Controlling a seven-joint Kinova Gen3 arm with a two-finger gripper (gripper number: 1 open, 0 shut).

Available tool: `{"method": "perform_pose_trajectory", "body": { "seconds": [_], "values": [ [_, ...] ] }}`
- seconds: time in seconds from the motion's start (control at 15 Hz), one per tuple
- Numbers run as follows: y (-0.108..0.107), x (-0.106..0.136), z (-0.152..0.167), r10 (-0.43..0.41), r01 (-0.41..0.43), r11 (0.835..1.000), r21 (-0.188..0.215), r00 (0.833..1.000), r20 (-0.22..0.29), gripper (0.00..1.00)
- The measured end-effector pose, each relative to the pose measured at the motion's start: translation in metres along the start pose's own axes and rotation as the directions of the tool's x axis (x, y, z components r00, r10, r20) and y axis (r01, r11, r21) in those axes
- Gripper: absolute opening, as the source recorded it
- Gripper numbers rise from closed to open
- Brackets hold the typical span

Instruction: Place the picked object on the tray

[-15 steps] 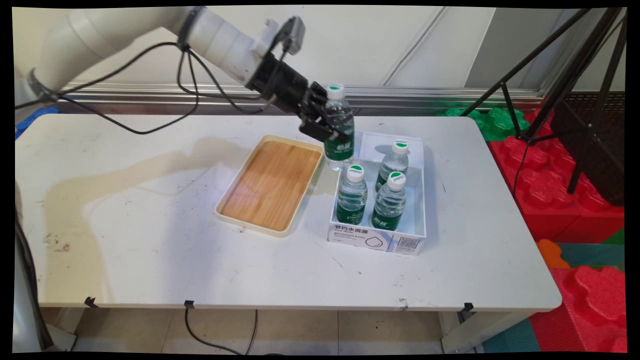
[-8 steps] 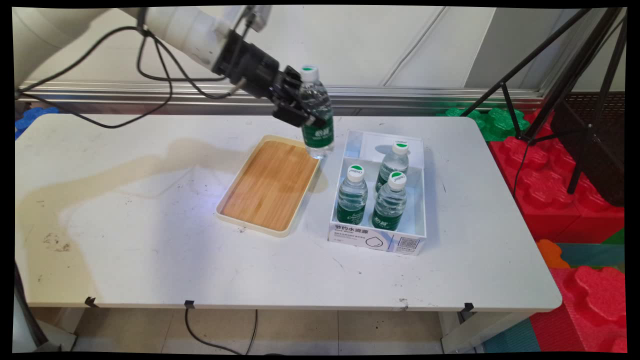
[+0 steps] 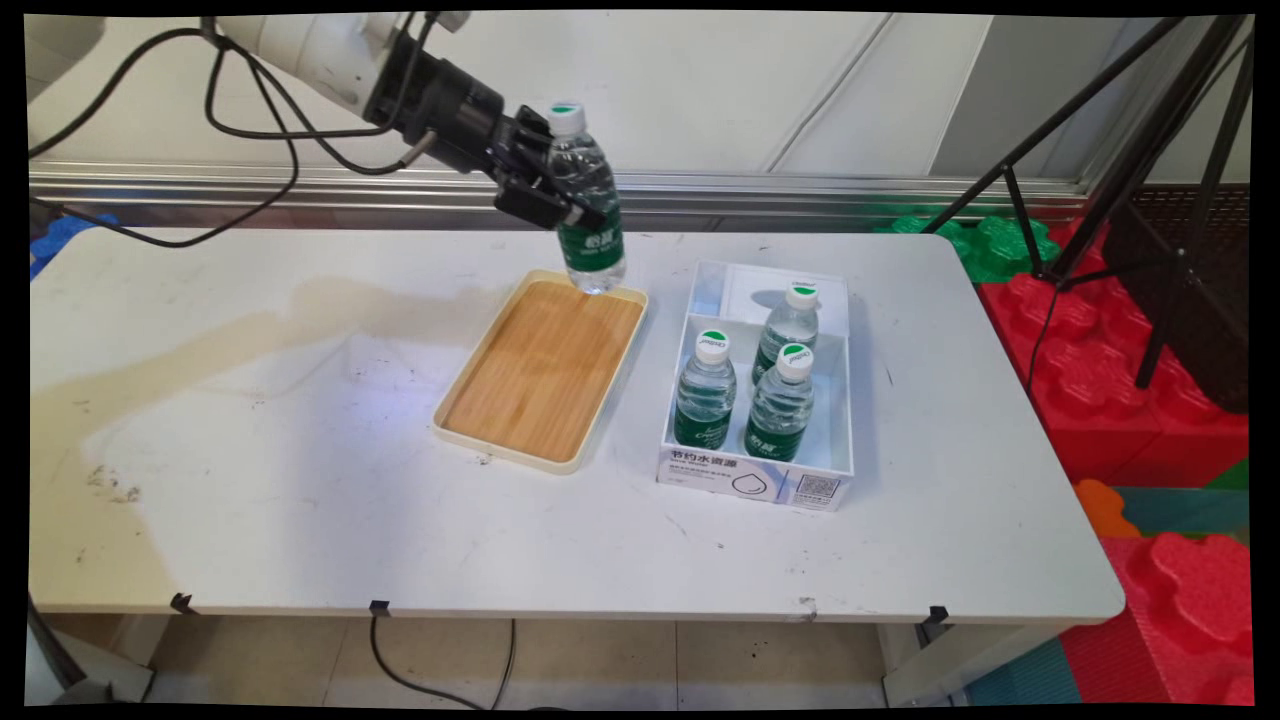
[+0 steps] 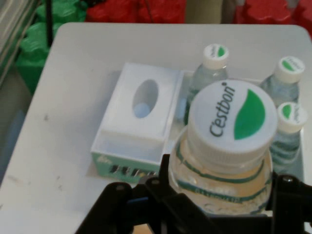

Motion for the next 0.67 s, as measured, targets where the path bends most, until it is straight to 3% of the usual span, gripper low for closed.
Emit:
{"method": "perform_pose_trajectory", "body": {
  "seconds": [0.33,0.67],
  "values": [
    [-0.008,-0.011,-0.007,-0.021,0.020,0.999,0.047,1.000,0.012,0.00],
    [-0.019,-0.027,0.005,-0.043,0.041,0.995,0.088,0.999,0.029,0.00]
  ]
}}
